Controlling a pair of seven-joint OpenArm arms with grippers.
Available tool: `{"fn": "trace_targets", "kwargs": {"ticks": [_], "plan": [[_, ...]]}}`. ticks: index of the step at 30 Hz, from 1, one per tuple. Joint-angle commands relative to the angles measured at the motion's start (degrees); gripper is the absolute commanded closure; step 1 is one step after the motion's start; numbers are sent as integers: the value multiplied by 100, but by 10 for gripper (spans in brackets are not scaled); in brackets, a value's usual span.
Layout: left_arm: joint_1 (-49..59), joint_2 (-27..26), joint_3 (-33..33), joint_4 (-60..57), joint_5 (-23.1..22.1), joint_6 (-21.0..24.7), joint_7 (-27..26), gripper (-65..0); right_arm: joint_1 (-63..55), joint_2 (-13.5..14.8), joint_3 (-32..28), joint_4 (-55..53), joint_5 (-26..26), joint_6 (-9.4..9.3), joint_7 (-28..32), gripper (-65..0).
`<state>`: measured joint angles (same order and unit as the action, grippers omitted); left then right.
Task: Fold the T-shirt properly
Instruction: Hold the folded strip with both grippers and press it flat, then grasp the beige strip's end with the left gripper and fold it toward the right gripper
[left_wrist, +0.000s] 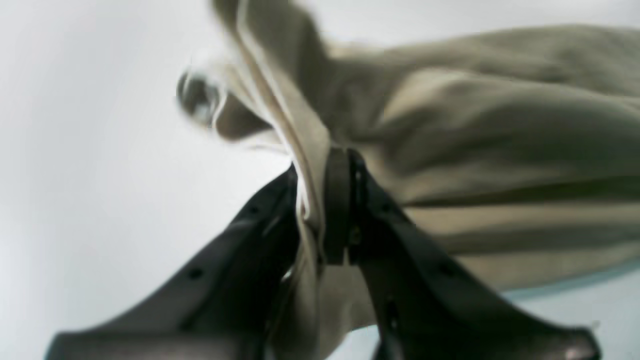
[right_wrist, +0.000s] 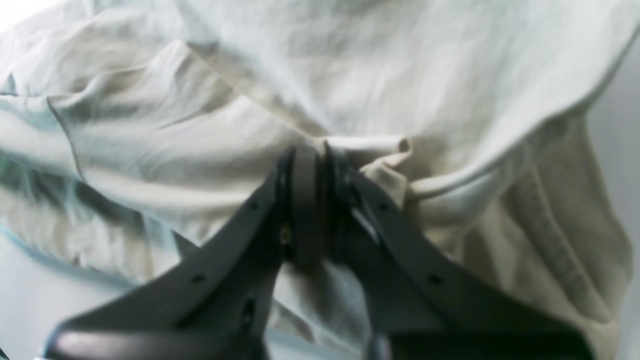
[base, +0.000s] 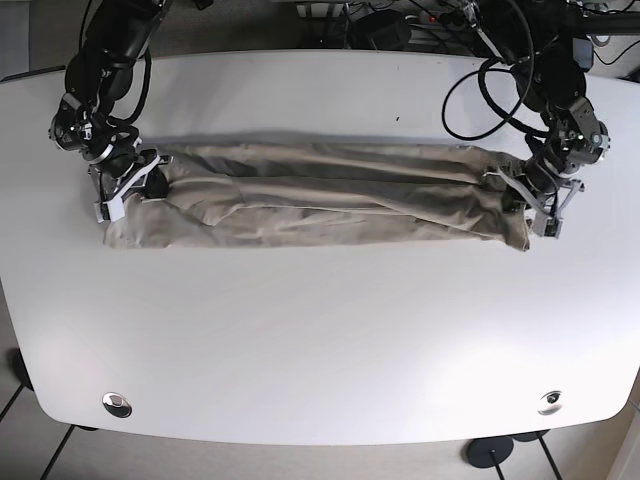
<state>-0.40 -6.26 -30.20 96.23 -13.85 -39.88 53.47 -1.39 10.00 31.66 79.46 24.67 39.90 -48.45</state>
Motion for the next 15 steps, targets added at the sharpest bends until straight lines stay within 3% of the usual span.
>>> {"fn": "trace_targets", "kwargs": {"ticks": [1, 7, 15], "plan": [[115, 24, 589, 624, -167, -12, -165, -10, 46, 59, 12, 85, 35, 10, -13, -51], [194, 736, 2162, 685, -167, 274, -182, -13, 46, 51, 12, 76, 35, 10, -13, -51], [-421, 1369, 2672, -598, -176, 652, -402, -15, 46, 51, 21, 102, 35, 10, -21, -51]]}}
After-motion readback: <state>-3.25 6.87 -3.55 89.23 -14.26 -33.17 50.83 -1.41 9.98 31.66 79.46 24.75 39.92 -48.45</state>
